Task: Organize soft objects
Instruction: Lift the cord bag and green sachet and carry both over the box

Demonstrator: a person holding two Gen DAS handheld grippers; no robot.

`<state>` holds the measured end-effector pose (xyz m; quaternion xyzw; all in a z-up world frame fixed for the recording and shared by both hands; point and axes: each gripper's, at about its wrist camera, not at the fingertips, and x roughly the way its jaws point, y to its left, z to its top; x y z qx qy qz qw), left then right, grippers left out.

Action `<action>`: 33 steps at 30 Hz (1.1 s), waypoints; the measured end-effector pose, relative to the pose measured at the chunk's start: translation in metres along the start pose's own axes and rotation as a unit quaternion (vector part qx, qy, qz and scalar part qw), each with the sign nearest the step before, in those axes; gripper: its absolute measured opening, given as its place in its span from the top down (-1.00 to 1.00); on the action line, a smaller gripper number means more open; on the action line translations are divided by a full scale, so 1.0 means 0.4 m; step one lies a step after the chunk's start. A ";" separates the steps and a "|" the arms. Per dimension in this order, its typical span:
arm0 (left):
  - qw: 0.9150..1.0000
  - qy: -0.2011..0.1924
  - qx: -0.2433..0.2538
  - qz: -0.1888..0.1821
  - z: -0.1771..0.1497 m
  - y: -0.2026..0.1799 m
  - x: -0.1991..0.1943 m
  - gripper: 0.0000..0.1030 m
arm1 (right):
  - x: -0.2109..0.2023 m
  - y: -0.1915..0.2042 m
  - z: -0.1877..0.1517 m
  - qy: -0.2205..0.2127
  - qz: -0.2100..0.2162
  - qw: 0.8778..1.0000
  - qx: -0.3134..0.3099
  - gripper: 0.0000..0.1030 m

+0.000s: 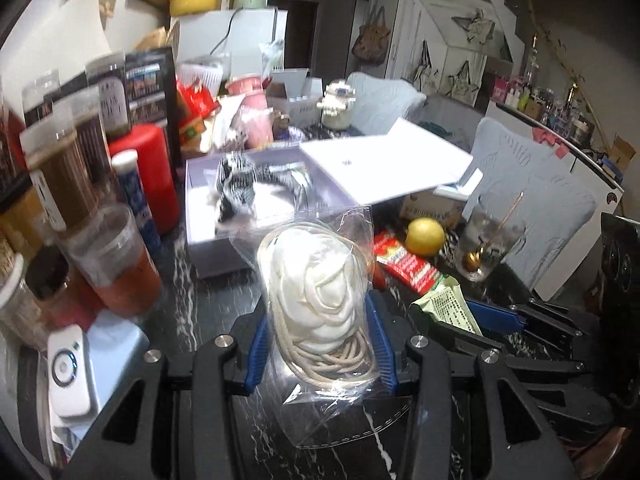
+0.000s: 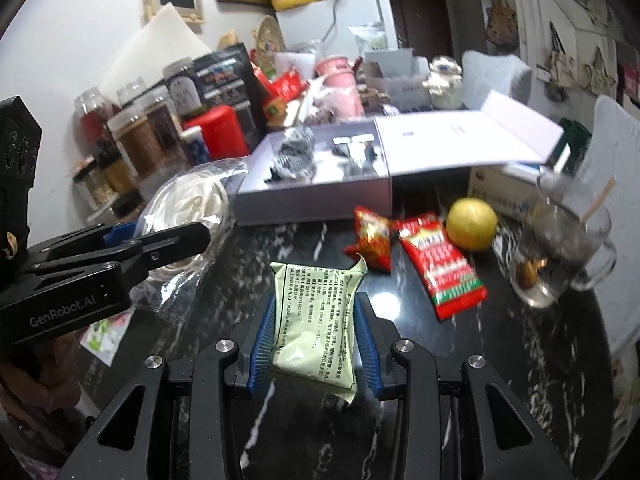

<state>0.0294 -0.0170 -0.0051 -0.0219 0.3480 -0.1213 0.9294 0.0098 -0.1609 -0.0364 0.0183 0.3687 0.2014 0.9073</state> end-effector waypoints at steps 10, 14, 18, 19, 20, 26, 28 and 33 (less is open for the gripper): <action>0.999 -0.040 -0.004 -0.005 0.098 0.020 -0.001 0.15 | -0.014 -0.001 0.112 -0.035 0.014 0.999 -0.025 0.27; 0.999 -0.053 -0.005 -0.005 0.137 0.033 0.012 0.15 | -0.001 -0.008 0.165 -0.045 0.022 0.998 -0.028 0.27; 0.998 -0.067 -0.014 -0.008 0.184 0.046 0.030 0.15 | 0.016 -0.013 0.221 -0.056 0.024 0.997 -0.039 0.27; 0.997 -0.072 -0.014 -0.007 0.198 0.049 0.035 0.15 | 0.021 -0.015 0.235 -0.059 0.025 0.997 -0.041 0.27; 0.997 -0.075 -0.014 -0.007 0.210 0.053 0.039 0.15 | 0.026 -0.016 0.251 -0.062 0.026 0.997 -0.044 0.27; 0.995 -0.097 -0.027 0.005 0.289 0.091 0.073 0.15 | 0.057 -0.029 0.343 -0.087 0.028 0.994 -0.056 0.27; 0.994 -0.103 -0.026 0.014 0.316 0.102 0.088 0.15 | 0.069 -0.032 0.371 -0.096 0.028 0.993 -0.059 0.27; 0.993 -0.112 -0.024 0.028 0.371 0.127 0.135 0.15 | 0.117 -0.046 0.442 -0.112 0.031 0.991 -0.058 0.27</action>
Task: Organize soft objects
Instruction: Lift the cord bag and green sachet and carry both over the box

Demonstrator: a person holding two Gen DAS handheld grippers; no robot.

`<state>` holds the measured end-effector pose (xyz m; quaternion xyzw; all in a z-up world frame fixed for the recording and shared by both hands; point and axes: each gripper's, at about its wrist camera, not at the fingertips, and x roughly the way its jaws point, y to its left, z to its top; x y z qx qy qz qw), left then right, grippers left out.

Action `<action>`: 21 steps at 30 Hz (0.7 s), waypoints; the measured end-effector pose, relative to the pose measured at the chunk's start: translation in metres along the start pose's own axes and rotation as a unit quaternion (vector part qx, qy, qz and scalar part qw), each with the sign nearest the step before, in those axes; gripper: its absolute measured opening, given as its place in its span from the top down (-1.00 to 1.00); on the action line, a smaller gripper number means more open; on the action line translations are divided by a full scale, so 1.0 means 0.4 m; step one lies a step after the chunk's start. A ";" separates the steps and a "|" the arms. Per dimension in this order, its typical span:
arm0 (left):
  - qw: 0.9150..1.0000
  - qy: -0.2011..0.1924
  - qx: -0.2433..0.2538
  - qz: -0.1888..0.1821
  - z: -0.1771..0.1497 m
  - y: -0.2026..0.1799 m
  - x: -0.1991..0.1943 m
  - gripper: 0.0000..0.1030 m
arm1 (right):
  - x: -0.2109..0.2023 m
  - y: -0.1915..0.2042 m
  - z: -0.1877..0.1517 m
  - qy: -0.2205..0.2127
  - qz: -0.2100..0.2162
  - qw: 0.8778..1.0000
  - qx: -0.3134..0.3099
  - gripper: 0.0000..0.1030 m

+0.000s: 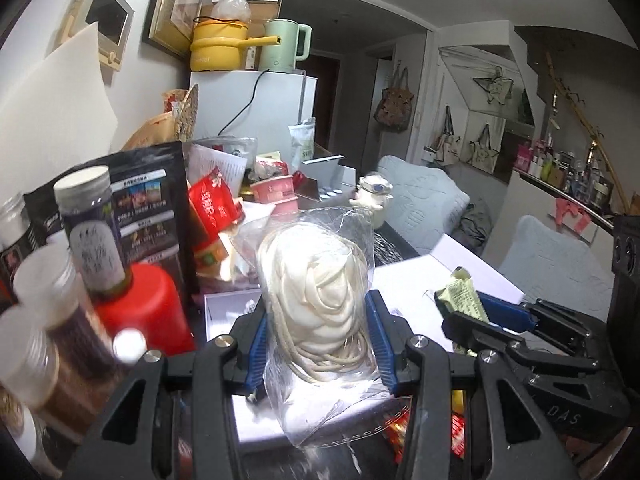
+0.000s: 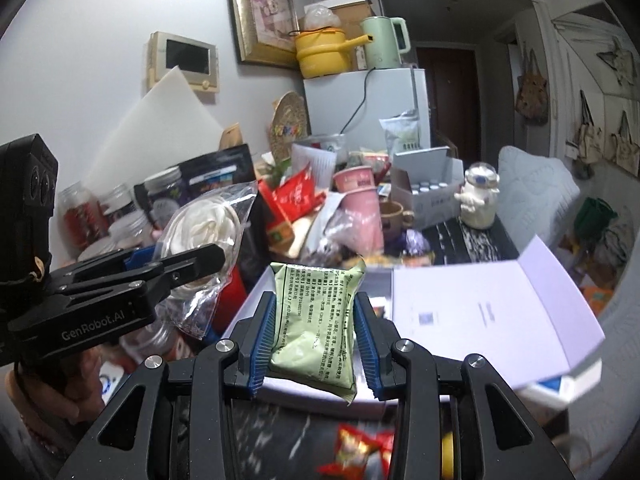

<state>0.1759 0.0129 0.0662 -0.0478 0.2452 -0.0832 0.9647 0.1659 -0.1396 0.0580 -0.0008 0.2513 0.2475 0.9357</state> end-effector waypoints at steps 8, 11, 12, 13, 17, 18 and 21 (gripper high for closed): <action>1.000 0.003 -0.007 0.021 0.032 0.035 0.105 0.15 | 0.101 -0.040 0.065 -0.004 0.001 1.000 0.001 0.27; 0.999 0.010 -0.004 0.031 0.032 0.043 0.139 0.15 | 0.136 -0.048 0.079 -0.001 -0.005 1.000 -0.003 0.27; 0.999 0.014 -0.003 0.034 0.030 0.046 0.150 0.15 | 0.148 -0.051 0.084 -0.001 -0.005 1.000 -0.004 0.26; 0.999 0.019 -0.002 0.037 0.027 0.050 0.162 0.15 | 0.156 -0.052 0.087 -0.001 -0.006 1.000 -0.004 0.26; 0.998 0.039 -0.003 0.052 0.010 0.067 0.203 0.15 | 0.201 -0.061 0.093 0.007 -0.006 1.000 -0.002 0.27; 0.997 0.043 -0.002 0.057 0.005 0.070 0.213 0.15 | 0.212 -0.063 0.093 0.011 -0.007 1.000 -0.003 0.27; 0.996 0.054 0.000 0.071 -0.006 0.078 0.241 0.15 | 0.241 -0.066 0.089 0.021 -0.010 1.000 -0.005 0.27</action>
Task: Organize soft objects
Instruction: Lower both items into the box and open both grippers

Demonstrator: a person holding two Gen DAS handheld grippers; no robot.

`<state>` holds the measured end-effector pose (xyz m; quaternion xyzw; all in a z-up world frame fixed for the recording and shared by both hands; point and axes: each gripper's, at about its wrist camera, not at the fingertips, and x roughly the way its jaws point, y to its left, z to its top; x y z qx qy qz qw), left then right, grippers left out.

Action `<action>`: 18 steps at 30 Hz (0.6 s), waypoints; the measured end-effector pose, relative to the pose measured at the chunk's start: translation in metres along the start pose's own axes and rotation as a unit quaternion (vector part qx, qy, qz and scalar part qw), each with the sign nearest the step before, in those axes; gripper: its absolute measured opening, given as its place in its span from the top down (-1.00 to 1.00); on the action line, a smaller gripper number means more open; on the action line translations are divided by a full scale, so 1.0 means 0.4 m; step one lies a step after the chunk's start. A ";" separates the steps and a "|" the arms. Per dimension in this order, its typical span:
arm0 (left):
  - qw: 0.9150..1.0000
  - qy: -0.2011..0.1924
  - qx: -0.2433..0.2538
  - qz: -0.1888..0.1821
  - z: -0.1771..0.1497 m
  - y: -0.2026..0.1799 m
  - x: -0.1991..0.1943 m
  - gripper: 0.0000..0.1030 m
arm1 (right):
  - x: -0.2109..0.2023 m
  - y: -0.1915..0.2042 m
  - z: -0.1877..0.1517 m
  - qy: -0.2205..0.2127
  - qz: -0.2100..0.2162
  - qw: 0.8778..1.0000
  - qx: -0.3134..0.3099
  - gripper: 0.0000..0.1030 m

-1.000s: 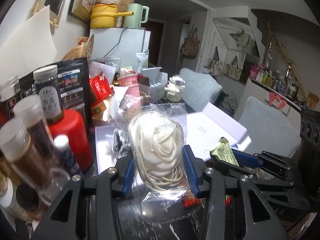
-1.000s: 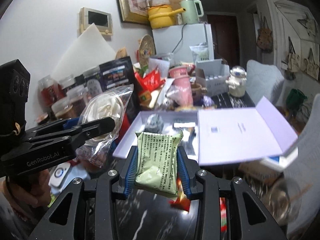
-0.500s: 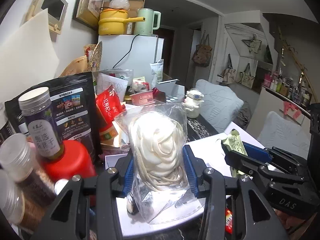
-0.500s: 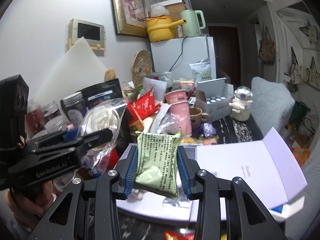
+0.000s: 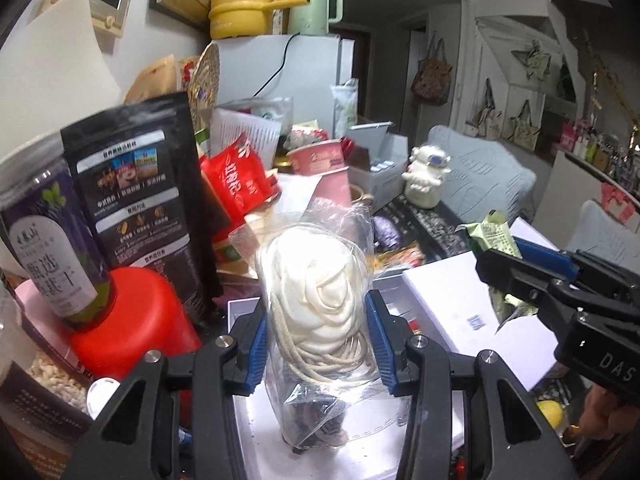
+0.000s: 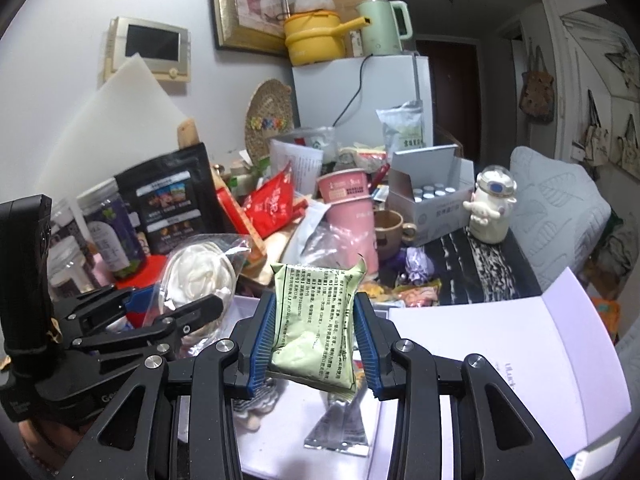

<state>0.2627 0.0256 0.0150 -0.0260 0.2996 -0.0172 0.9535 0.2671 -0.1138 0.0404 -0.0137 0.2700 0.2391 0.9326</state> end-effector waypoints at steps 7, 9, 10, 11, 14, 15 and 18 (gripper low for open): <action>0.999 0.032 0.008 0.022 -0.023 0.002 0.070 0.15 | 0.062 -0.019 -0.026 0.024 -0.001 1.000 0.011 0.26; 0.999 0.039 0.011 0.029 -0.029 0.000 0.087 0.15 | 0.085 -0.029 -0.033 0.036 -0.003 0.999 0.014 0.27; 0.999 0.042 0.013 0.032 -0.031 0.000 0.094 0.15 | 0.093 -0.032 -0.036 0.040 -0.004 0.999 0.015 0.26; 0.998 0.045 0.014 0.034 -0.035 0.000 0.101 0.15 | 0.099 -0.035 -0.039 0.044 -0.003 0.999 0.016 0.27; 0.997 0.058 0.017 0.040 -0.044 -0.001 0.126 0.15 | 0.110 -0.042 -0.045 0.051 -0.007 0.998 0.018 0.26; 0.997 0.062 0.018 0.041 -0.047 -0.002 0.133 0.15 | 0.113 -0.044 -0.047 0.053 -0.009 0.998 0.018 0.26; 0.995 0.078 0.023 0.050 -0.059 -0.005 0.159 0.15 | 0.121 -0.046 -0.051 0.059 -0.012 0.998 0.019 0.26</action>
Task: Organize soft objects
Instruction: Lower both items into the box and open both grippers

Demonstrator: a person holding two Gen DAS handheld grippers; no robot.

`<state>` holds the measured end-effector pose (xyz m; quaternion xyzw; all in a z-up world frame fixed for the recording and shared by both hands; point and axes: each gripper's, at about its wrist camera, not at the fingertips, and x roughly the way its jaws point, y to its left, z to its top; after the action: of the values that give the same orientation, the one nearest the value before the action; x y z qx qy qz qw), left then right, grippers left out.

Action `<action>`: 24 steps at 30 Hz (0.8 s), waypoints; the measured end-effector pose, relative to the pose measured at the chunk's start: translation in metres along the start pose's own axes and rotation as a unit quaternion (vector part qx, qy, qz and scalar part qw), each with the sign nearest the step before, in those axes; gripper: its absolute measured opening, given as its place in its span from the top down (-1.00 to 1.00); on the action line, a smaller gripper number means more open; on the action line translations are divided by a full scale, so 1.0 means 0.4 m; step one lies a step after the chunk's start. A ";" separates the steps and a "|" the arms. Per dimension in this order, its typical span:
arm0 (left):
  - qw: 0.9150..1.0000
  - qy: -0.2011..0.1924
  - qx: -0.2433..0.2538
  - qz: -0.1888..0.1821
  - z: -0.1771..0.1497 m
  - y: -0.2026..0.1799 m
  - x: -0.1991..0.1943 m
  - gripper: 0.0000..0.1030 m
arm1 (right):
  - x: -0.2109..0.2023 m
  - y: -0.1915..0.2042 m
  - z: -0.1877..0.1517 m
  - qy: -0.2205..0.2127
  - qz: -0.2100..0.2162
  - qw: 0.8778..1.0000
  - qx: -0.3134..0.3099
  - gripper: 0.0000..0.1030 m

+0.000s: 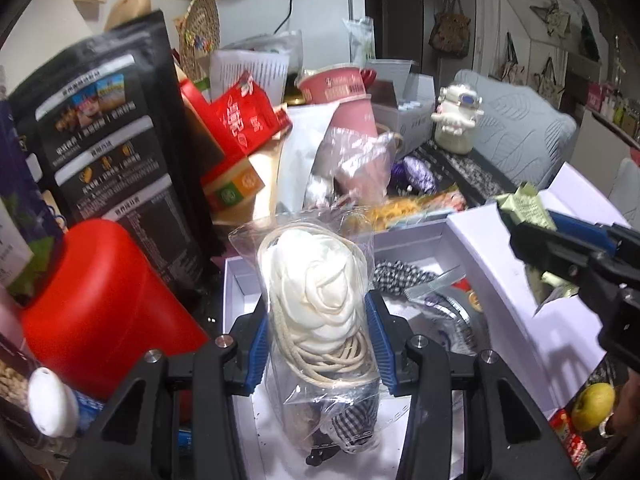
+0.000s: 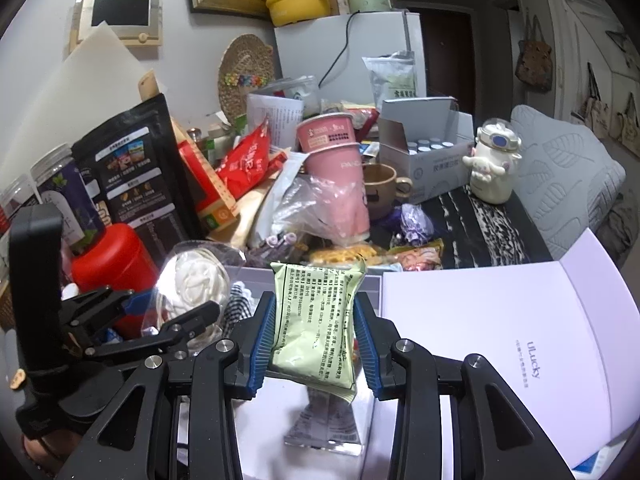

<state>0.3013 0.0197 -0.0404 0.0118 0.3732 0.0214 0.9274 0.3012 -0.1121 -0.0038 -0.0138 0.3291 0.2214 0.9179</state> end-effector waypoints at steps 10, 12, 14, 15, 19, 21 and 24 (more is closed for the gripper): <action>1.000 0.013 0.008 0.013 -0.015 -0.005 0.027 0.14 | 0.044 0.020 -0.019 0.023 0.000 1.000 -0.012 0.26; 1.000 0.012 0.012 0.015 -0.017 -0.008 0.027 0.14 | 0.055 0.026 -0.026 0.029 -0.002 0.999 -0.016 0.26; 1.000 0.013 0.012 0.016 -0.017 -0.009 0.031 0.12 | 0.069 0.030 -0.032 0.036 -0.003 0.999 -0.019 0.26; 1.000 0.014 0.012 0.016 -0.017 -0.009 0.033 0.11 | 0.076 0.032 -0.036 0.040 -0.002 0.999 -0.019 0.26; 1.000 0.017 0.011 0.017 -0.015 -0.007 0.037 0.09 | 0.098 0.036 -0.045 0.052 -0.005 0.998 -0.022 0.26; 1.000 0.017 0.011 0.019 -0.014 -0.006 0.040 0.07 | 0.110 0.034 -0.051 0.059 -0.005 0.998 -0.020 0.26; 1.000 0.018 0.009 0.021 -0.014 -0.004 0.042 0.03 | 0.125 0.029 -0.058 0.069 -0.010 0.997 -0.017 0.26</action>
<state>0.3095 0.0189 -0.0562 0.0279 0.3901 0.0372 0.9196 0.3169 -0.0855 -0.0511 -0.0478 0.3876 0.2163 0.8948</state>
